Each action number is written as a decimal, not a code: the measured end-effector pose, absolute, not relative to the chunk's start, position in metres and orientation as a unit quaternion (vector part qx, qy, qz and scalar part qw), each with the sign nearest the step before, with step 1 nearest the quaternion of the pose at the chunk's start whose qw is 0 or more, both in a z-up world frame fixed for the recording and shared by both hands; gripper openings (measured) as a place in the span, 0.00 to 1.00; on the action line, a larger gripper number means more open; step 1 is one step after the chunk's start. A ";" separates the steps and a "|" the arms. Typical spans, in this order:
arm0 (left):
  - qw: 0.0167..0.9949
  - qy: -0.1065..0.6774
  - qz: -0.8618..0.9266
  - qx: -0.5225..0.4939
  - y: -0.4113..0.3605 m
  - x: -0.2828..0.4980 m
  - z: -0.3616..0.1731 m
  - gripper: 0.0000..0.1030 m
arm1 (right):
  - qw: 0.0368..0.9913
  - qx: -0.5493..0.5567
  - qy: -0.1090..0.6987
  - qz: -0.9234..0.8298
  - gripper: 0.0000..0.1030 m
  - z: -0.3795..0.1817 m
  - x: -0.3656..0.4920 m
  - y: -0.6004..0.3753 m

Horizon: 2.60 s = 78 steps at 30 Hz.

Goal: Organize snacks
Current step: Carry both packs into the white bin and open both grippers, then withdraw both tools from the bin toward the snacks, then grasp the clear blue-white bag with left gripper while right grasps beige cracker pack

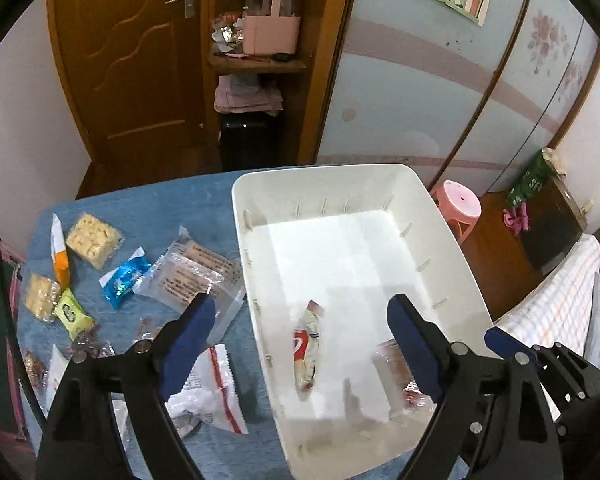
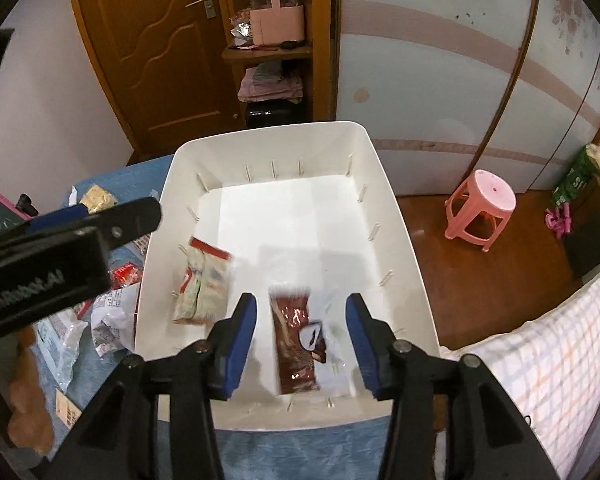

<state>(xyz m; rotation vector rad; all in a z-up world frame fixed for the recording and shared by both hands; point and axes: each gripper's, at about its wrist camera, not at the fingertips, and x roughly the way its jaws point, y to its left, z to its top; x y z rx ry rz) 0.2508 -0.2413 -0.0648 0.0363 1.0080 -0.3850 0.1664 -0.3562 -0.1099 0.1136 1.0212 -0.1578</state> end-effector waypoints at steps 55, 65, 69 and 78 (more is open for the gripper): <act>0.892 0.451 0.035 -0.002 0.110 0.100 -0.048 0.85 | 0.885 -0.046 0.433 0.167 0.63 -0.082 0.071 -0.132; 0.822 0.550 0.039 -0.138 0.129 0.137 -0.141 0.85 | 0.813 -0.104 0.500 0.280 0.63 -0.182 0.080 -0.073; 0.808 0.566 0.034 -0.160 0.120 0.155 -0.156 0.85 | 0.780 -0.176 0.500 0.332 0.63 -0.215 0.071 -0.049; 0.762 0.605 0.038 -0.230 0.103 0.195 -0.190 0.85 | 0.754 -0.273 0.478 0.359 0.63 -0.247 0.057 -0.024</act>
